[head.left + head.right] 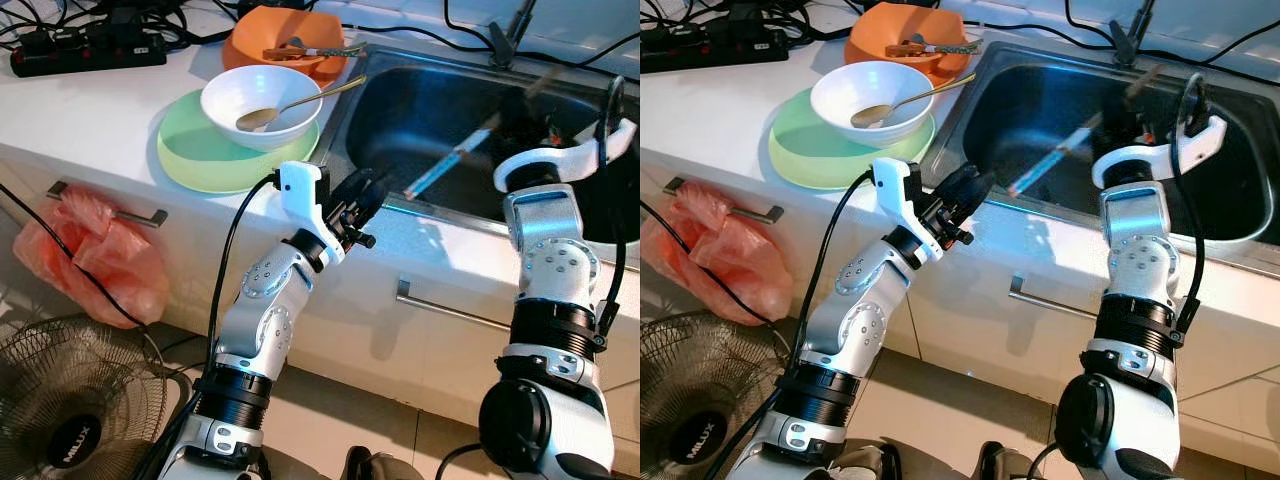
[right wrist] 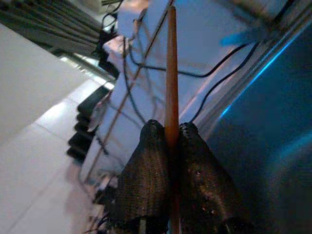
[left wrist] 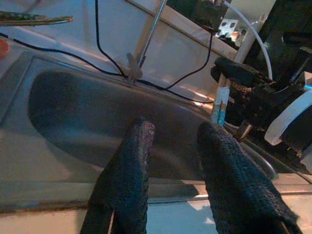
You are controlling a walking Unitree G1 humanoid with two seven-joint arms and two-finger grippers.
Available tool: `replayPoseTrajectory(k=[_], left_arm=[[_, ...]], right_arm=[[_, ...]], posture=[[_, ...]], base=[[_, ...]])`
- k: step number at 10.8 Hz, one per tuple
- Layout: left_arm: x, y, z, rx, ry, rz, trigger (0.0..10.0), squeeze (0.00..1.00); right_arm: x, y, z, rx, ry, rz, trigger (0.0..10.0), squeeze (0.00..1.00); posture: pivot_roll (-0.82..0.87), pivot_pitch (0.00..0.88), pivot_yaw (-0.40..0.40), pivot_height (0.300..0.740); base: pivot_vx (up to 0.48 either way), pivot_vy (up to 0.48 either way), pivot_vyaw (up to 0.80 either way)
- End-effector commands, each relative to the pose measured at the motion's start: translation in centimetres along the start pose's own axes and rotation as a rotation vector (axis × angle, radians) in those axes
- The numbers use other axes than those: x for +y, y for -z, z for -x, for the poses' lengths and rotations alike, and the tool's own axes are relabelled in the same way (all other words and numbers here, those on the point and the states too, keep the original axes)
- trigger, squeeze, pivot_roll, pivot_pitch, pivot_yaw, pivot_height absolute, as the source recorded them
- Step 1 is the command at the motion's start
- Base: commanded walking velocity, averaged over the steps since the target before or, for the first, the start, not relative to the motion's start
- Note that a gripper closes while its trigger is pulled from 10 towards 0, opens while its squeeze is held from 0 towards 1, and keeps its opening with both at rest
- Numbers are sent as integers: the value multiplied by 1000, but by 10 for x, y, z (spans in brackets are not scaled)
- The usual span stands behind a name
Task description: Kitchen organization
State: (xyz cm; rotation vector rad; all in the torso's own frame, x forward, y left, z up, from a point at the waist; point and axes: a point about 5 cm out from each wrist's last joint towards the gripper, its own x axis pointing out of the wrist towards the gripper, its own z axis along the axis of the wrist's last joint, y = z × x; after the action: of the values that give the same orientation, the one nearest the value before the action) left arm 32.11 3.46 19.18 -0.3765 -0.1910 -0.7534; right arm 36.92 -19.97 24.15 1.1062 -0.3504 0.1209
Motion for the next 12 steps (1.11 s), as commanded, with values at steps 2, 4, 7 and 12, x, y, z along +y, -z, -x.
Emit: replayPoseTrajectory(k=[2,4,7,12], left_arm=[[-3,2,0,1,8,-12,10000,0],[-3,2,0,1,8,-15,10000,0],[-5,3,1,8,19,-26,10000,0],[-8,4,1,3,35,-41,10000,0]], right_arm=[[-1,-19,-5,-150,62,174,10000,0],[1,-16,-2,-232,48,394,10000,0],[-4,3,4,-228,13,676,10000,0],[-5,11,3,-250,-19,718,10000,0]], posture=[[28,155,-33,740],[30,156,-35,740],[33,154,-34,740],[36,149,-36,740]], base=[[0,0,0],[0,0,0],[0,0,0],[0,0,0]])
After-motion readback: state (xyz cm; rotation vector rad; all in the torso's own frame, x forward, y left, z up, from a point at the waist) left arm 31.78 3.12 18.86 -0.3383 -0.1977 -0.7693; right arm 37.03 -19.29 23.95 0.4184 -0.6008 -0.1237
